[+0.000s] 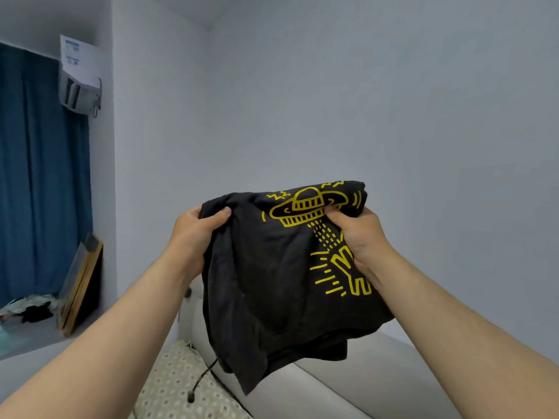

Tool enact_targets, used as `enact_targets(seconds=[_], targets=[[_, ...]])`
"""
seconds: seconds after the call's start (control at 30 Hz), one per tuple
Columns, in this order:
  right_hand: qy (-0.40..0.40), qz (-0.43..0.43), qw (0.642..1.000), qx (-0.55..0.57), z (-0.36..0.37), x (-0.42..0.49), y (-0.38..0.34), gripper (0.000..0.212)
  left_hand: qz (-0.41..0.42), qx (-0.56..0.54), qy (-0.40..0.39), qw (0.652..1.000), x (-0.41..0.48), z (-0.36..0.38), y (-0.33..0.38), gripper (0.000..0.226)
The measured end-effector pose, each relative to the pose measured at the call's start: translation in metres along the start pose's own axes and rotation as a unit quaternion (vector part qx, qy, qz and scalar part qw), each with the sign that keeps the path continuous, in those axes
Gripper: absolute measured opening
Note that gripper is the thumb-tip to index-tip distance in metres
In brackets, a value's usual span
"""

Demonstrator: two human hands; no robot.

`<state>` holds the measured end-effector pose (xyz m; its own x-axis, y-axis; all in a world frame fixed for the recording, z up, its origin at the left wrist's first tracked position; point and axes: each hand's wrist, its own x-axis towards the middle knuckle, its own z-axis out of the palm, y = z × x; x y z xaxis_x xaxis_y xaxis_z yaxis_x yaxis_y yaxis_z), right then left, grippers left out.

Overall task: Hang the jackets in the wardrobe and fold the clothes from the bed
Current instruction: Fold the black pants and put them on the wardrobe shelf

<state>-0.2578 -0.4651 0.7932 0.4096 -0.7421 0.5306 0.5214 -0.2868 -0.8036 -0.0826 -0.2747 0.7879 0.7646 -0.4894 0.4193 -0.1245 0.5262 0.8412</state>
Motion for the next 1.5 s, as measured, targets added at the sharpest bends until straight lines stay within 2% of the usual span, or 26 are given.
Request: enact_targets(seconds=[0.2,0.3,0.37,0.47,0.53,0.67,0.73,0.87,1.0,1.17,1.23,1.3,1.37,1.4,1.5], targets=[[0.021,-0.046,0.999,-0.007,0.005,0.011,-0.026,0.012,-0.040,-0.086,-0.008,0.995,-0.008,0.024,-0.020,0.024],[0.035,-0.061,0.997,-0.013,0.007,0.011,-0.037,0.011,-0.065,-0.101,-0.040,0.992,-0.030,0.034,-0.052,0.053],[0.040,-0.059,0.997,-0.015,0.005,0.010,-0.043,0.011,-0.050,-0.077,-0.064,0.994,-0.051,0.036,-0.076,0.067],[0.057,-0.049,0.997,-0.007,0.000,0.008,-0.049,0.011,-0.027,0.019,-0.088,0.996,-0.078,0.045,-0.107,0.078],[0.069,-0.029,0.997,0.005,-0.004,0.005,-0.050,0.012,-0.050,0.045,-0.108,0.992,-0.087,0.060,-0.117,0.084],[0.076,0.001,0.997,-0.013,-0.016,-0.002,-0.054,0.015,-0.135,-0.055,-0.095,0.985,-0.077,0.078,-0.110,0.061],[0.081,0.013,0.997,-0.017,-0.029,-0.005,-0.062,0.020,-0.160,-0.106,-0.096,0.977,-0.064,0.077,-0.102,0.058],[0.071,0.028,0.996,-0.053,-0.062,-0.011,-0.084,0.031,-0.187,-0.171,-0.147,0.956,-0.049,0.090,-0.089,0.054],[0.101,0.008,0.987,-0.121,-0.100,-0.028,-0.114,0.025,-0.188,-0.205,-0.223,0.934,-0.054,0.127,-0.072,0.041],[0.160,-0.040,0.942,-0.293,-0.159,-0.073,-0.162,0.018,-0.165,-0.191,-0.253,0.934,-0.080,0.178,-0.057,0.051],[0.197,-0.052,0.920,-0.334,-0.179,-0.098,-0.186,0.019,-0.124,-0.174,-0.250,0.944,-0.097,0.200,-0.047,0.068],[0.245,-0.062,0.903,-0.346,-0.200,-0.125,-0.210,0.028,-0.092,-0.149,-0.255,0.951,-0.121,0.222,-0.035,0.095],[0.291,-0.065,0.891,-0.341,-0.219,-0.154,-0.234,0.035,-0.094,-0.138,-0.273,0.947,-0.150,0.245,-0.024,0.109],[0.310,-0.067,0.888,-0.332,-0.227,-0.170,-0.246,0.035,-0.113,-0.145,-0.297,0.937,-0.166,0.256,-0.019,0.106],[0.355,-0.069,0.883,-0.301,-0.251,-0.227,-0.284,0.030,-0.206,-0.173,-0.375,0.887,-0.225,0.287,-0.001,0.072]])
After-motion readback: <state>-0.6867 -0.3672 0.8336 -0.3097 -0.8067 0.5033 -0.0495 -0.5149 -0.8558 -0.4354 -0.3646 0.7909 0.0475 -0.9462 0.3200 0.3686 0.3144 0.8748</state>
